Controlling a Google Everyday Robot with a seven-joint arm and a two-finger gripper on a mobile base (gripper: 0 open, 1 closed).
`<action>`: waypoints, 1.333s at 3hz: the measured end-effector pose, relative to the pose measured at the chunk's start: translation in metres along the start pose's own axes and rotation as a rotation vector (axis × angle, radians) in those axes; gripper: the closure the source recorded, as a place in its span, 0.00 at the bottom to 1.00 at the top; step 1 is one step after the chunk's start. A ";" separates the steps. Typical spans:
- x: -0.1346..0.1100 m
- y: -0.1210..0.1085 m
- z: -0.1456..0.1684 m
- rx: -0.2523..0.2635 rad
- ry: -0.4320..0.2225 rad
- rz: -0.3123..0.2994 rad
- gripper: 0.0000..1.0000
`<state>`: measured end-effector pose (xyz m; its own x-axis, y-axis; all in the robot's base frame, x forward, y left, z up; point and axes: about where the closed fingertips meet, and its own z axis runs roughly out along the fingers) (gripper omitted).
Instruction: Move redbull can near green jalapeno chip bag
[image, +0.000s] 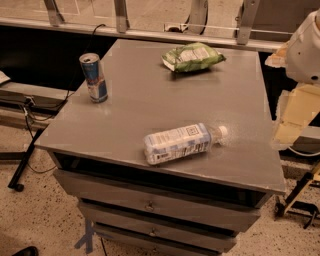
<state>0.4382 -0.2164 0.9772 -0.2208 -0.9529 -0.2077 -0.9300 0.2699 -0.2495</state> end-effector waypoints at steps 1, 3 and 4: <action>0.000 0.000 0.000 0.000 0.000 0.000 0.00; -0.078 -0.001 0.041 -0.058 -0.140 -0.065 0.00; -0.151 0.007 0.067 -0.104 -0.268 -0.112 0.00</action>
Offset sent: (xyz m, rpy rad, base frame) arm 0.0253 0.0451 -0.0205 0.0864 0.0224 0.0948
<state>0.4846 -0.0618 0.9436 -0.0430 -0.9018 -0.4301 -0.9724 0.1366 -0.1893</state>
